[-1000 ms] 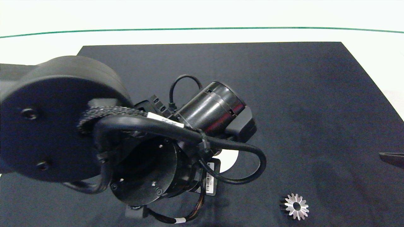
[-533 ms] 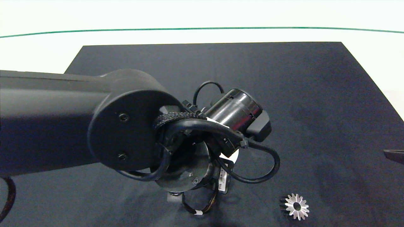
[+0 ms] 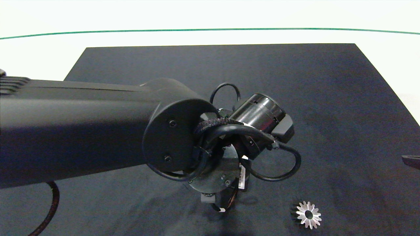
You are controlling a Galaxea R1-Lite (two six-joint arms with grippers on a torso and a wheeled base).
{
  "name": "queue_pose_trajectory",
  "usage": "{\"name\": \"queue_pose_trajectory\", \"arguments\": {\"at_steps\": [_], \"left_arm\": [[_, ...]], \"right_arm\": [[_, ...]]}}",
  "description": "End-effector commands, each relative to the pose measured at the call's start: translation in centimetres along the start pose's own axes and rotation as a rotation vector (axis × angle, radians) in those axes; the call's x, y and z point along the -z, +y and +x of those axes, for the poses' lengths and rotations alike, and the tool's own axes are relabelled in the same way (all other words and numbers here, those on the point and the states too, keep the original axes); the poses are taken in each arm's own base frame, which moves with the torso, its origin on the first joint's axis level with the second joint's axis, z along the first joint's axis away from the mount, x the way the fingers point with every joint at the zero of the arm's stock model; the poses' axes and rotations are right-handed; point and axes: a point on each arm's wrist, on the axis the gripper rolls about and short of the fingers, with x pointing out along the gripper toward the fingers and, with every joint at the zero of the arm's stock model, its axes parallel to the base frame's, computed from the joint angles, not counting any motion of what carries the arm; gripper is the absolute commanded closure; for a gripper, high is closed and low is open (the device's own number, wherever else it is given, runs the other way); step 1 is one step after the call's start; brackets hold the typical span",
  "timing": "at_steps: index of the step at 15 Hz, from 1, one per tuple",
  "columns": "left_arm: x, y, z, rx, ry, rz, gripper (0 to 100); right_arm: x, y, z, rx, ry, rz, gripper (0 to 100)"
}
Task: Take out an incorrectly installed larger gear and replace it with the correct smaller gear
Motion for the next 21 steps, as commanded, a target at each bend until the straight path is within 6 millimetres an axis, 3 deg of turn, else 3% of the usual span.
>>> {"name": "queue_pose_trajectory", "arguments": {"at_steps": [1,14,21], "left_arm": [[0.2,-0.4,0.6,-0.009,0.013,0.005,84],[-0.1,-1.4,1.4,-0.004,0.009,-0.009,84],[-0.2,-0.9,1.5,-0.018,0.014,-0.019,84]], "right_arm": [[0.2,-0.1,-0.6,0.001,-0.014,-0.005,0],[0.2,-0.1,-0.6,0.000,-0.014,-0.005,0],[0.2,0.0,-0.4,-0.002,-0.008,-0.007,0]]}}
